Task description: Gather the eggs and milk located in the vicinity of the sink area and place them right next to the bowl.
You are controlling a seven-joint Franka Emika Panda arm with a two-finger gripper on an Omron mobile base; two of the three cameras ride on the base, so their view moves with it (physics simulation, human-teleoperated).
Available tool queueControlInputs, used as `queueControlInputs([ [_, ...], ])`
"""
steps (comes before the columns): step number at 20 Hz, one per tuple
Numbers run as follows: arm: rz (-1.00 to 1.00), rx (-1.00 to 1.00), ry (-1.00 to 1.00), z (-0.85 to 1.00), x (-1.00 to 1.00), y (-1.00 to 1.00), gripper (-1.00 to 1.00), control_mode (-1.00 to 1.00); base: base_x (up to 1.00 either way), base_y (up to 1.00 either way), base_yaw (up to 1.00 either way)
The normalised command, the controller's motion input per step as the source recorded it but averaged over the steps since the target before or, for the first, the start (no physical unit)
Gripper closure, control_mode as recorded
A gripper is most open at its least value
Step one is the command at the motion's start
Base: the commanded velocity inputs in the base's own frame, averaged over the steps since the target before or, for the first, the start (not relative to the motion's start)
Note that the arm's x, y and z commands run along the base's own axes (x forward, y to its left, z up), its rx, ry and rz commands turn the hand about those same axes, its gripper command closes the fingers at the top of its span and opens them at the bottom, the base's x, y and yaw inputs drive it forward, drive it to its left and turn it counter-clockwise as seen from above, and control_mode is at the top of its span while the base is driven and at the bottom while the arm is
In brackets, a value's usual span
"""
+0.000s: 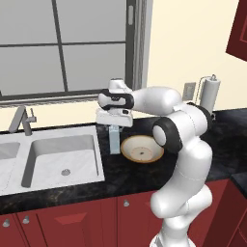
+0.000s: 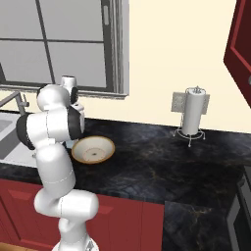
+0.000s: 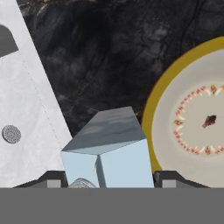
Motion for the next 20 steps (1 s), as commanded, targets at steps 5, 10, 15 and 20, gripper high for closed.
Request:
queueControlInputs([
  [5, 0.00, 0.00, 0.00, 0.00, 0.00, 0.00, -1.00, -1.00, 0.00, 0.00, 0.00],
  [10, 0.00, 0.00, 0.00, 0.00, -0.01, 0.00, -1.00, -1.00, 0.00, 0.00, 0.00],
  [15, 0.00, 0.00, -0.03, 0.37, -0.27, -0.22, -1.00, -1.00, 0.00, 0.00, 0.00],
  [20, 0.00, 0.00, -0.01, 0.44, -0.77, -0.16, -1.00, -1.00, 0.00, 0.00, 0.00],
])
